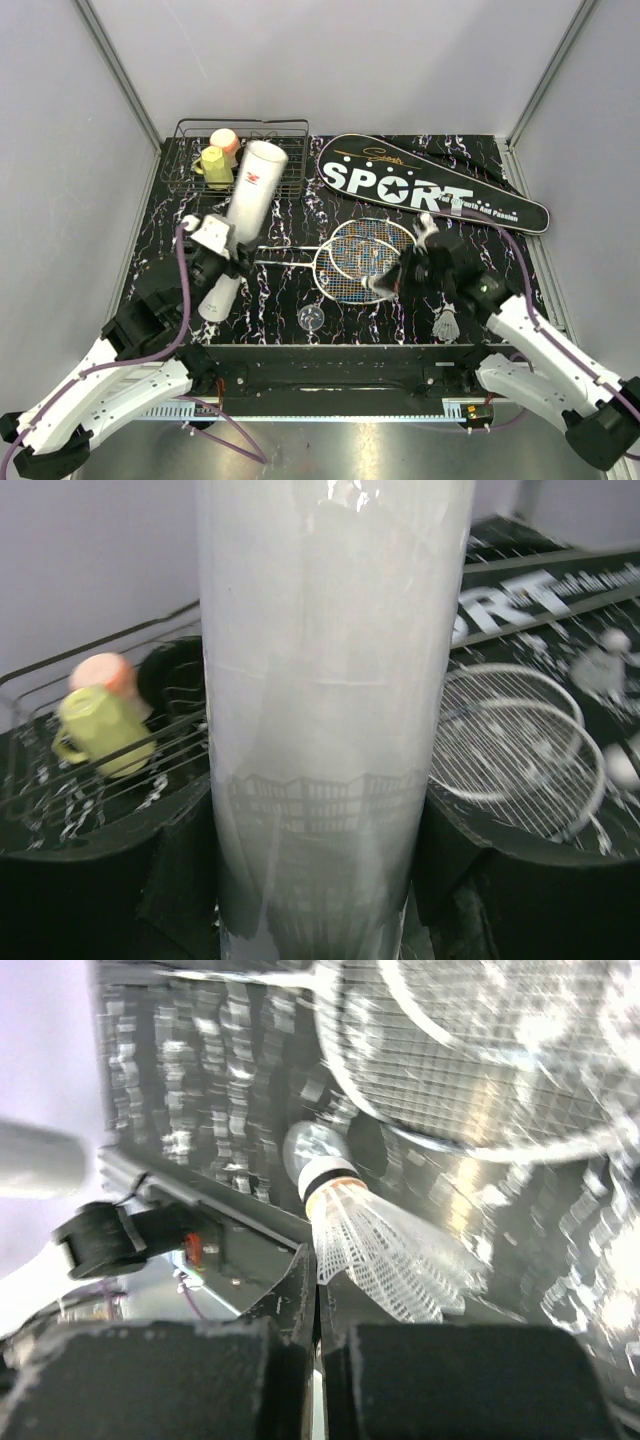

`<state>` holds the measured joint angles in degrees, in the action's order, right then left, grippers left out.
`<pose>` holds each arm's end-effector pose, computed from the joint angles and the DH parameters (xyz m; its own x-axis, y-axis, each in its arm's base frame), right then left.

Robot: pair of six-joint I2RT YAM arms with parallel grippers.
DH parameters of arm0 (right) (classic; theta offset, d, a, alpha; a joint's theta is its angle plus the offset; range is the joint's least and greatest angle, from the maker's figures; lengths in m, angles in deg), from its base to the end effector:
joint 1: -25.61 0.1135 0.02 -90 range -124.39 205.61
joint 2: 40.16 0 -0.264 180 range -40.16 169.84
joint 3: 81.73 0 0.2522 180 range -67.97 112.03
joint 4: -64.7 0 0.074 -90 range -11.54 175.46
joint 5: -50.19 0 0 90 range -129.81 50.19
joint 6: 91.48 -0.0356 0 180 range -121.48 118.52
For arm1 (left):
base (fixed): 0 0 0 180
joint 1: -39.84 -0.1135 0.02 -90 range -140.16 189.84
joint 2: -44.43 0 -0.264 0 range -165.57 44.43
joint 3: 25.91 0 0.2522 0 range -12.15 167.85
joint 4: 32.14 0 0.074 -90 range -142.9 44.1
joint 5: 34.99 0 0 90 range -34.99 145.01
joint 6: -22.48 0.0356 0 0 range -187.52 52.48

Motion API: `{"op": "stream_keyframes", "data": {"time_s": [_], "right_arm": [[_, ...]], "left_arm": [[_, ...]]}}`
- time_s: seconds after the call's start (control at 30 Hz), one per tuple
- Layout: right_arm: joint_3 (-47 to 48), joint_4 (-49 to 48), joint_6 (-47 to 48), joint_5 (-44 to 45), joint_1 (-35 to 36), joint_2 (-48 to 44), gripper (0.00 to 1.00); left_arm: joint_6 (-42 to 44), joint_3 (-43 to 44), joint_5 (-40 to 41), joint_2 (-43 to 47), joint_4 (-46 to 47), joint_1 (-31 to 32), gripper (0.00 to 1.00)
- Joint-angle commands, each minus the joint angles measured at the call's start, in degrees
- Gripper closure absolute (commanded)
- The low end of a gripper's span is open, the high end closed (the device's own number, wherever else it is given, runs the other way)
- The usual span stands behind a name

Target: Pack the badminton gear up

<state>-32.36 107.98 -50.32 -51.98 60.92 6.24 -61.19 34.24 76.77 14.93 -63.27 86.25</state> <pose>0.1366 0.1060 0.2474 -0.8716 0.2845 -0.3992 -0.0608 0.7454 0.6639 0.0883 -0.0737 0.3712 0.0402 0.1062 -0.9935 0.4152 0.9027 0.1133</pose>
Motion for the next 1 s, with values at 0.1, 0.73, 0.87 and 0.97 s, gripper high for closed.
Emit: {"op": "stream_keyframes", "data": {"time_s": [0.1, 0.73, 0.87, 0.97], "right_arm": [[39.11, 19.03, 31.86, -11.83, 0.29, 12.4, 1.0], [65.46, 33.24, 40.84, -20.7, 0.37, 19.7, 1.0], [64.41, 32.18, 40.14, -25.88, 1.86, 20.32, 1.0], [62.04, 29.91, 38.83, -29.23, 3.01, 21.02, 1.0]], "left_arm": [[8.87, 2.22, -26.93, -2.76, -4.17, -0.01, 0.8], [14.06, 3.0, -38.28, -6.54, -12.25, -0.01, 0.82], [13.8, 3.53, -38.89, -7.42, -12.25, -0.01, 0.82], [13.36, 3.71, -40.47, -7.24, -11.64, -0.01, 0.82]]}}
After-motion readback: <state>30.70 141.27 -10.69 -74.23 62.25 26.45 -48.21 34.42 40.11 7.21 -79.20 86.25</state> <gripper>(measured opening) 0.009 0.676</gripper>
